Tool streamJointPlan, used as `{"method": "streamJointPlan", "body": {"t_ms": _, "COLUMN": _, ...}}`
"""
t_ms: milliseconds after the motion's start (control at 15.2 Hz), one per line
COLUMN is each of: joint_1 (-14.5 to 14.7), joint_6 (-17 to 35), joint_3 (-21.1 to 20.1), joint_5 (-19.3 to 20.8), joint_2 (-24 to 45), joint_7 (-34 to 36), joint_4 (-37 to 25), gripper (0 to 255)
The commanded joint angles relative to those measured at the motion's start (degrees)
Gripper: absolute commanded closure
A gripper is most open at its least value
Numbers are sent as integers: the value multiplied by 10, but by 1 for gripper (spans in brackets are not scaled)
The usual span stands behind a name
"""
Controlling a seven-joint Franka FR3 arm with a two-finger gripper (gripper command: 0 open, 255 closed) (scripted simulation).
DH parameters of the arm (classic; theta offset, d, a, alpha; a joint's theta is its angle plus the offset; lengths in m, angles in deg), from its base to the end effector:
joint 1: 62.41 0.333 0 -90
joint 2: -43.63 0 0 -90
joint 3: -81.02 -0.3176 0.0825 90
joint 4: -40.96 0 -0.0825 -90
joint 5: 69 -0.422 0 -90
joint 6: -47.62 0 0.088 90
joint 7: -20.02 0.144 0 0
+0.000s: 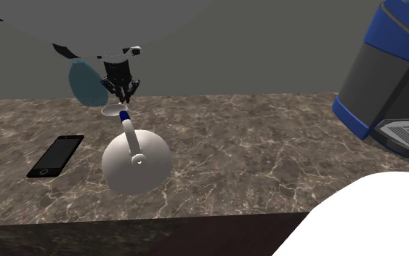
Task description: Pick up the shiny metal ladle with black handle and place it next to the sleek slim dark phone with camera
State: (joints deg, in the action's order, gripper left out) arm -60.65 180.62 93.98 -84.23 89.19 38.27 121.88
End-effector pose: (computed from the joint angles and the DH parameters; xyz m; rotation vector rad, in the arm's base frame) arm 0.7716 -0.1113 0.1901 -2.9365 0.9174 -0.2062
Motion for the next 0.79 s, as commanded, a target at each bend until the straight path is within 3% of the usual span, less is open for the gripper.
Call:
{"method": "streamJointPlan", "body": {"t_ms": 0, "joint_1": -1, "joint_6": 9, "joint_3": -2, "joint_5": -2, "joint_2": 11, "joint_7": -1, "joint_4": -2, "gripper": 255}}
{"method": "streamJointPlan", "body": {"t_ms": 726, "joint_1": -7, "joint_6": 48, "joint_3": -11, "joint_5": -11, "joint_2": 57, "joint_7": -8, "joint_4": -9, "gripper": 255}}
